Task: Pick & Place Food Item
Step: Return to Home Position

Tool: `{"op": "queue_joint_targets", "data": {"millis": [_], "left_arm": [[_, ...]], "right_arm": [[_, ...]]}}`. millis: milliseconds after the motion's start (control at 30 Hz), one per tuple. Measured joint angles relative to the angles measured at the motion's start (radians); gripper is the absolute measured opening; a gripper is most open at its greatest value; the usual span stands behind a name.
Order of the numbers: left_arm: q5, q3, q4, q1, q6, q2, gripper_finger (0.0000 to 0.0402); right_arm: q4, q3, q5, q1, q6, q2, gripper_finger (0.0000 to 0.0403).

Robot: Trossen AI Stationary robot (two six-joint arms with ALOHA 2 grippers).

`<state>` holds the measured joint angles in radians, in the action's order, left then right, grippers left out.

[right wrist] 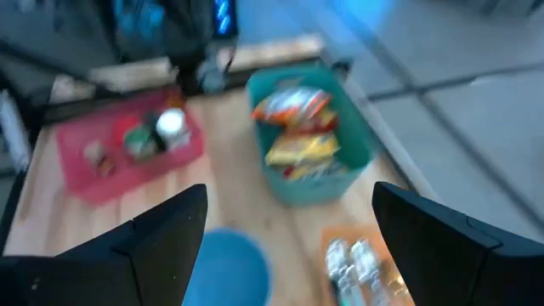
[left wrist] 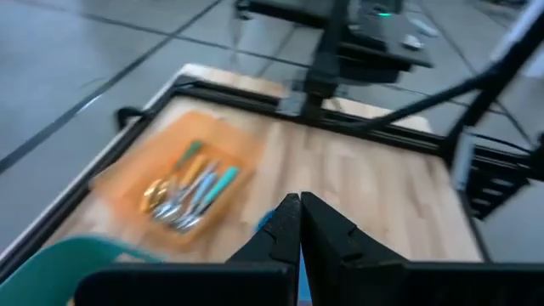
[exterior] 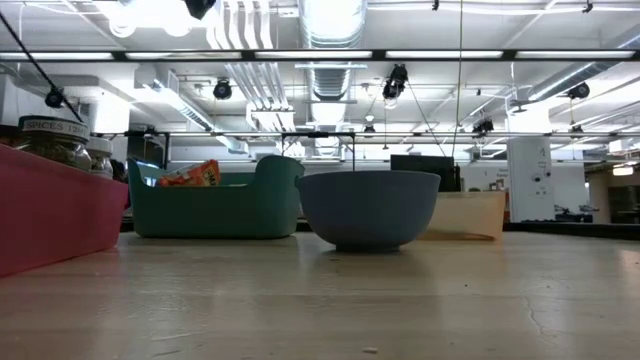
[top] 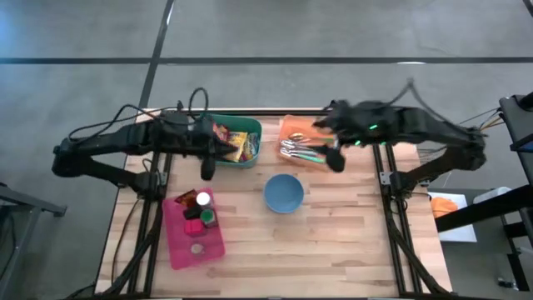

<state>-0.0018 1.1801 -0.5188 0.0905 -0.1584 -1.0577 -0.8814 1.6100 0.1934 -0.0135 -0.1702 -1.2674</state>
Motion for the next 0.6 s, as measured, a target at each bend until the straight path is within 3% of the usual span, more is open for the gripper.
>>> {"op": "queue_joint_targets", "data": {"millis": [167,333,600], "left_arm": [[0.002,-0.06,-0.001,0.082,0.003,0.069,0.0013],[0.002,-0.172,0.007,0.088,0.035,0.149,0.0013],[-0.008,-0.423,0.165,0.088,-0.129,0.292,0.0013]], "right_arm": [[0.07,0.0,0.067,-0.006,0.047,0.116,0.0332],[0.067,-0.011,0.128,-0.008,0.117,0.188,0.0332],[0.06,-0.012,0.124,-0.007,0.061,0.224,0.0332]]}}
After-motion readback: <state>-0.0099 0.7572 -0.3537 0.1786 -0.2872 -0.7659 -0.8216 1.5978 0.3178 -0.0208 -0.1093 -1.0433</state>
